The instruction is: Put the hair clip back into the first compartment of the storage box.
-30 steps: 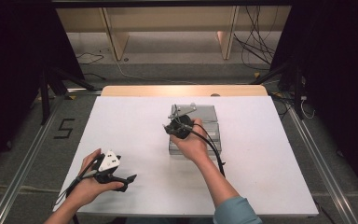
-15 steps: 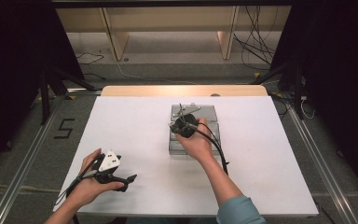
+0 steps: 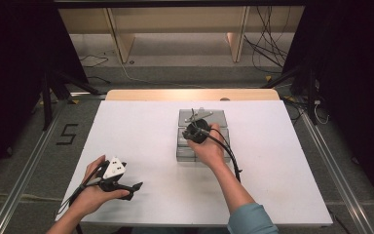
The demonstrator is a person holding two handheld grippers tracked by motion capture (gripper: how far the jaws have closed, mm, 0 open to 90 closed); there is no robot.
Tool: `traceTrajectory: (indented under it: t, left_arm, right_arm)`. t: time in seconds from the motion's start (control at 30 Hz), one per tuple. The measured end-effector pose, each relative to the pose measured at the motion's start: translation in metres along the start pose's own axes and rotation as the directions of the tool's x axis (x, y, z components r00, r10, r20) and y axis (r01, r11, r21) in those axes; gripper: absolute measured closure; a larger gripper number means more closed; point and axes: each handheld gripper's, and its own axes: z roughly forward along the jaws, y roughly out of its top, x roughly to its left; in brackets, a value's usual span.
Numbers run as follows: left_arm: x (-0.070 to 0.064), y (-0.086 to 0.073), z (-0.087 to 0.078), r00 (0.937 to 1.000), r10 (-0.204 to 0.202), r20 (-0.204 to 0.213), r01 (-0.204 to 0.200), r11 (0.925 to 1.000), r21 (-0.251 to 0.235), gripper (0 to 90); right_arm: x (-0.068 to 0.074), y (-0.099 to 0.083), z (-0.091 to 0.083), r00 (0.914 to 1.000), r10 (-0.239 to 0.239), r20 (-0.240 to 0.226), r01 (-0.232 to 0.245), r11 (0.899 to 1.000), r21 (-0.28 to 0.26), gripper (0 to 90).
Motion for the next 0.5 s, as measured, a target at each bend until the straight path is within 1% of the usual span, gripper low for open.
traceTrajectory:
  t: [0.03, 0.1, 0.3, 0.5]
  left_arm:
    - [0.000, 0.000, 0.000, 1.0000, -0.004, -0.001, 0.004, 1.0000, -0.002, 9.2]
    - [0.000, 0.000, -0.001, 1.0000, -0.001, -0.003, 0.001, 1.0000, -0.002, 9.2]
    - [0.000, 0.000, 0.000, 1.0000, -0.003, 0.001, 0.003, 1.0000, -0.001, 9.2]
    - [0.000, 0.000, -0.001, 1.0000, -0.001, -0.001, 0.001, 1.0000, -0.001, 9.5]
  right_arm:
    - [-0.001, 0.000, 0.000, 1.0000, 0.000, 0.002, 0.000, 1.000, -0.001, 86.7]
    - [-0.001, 0.000, 0.001, 1.0000, 0.007, 0.006, -0.007, 1.000, 0.000, 86.6]
    - [-0.003, -0.002, 0.007, 0.9999, 0.009, 0.008, -0.009, 1.000, 0.026, 86.6]
    - [-0.008, -0.003, 0.012, 0.9997, 0.012, 0.023, -0.013, 0.999, 0.046, 86.6]
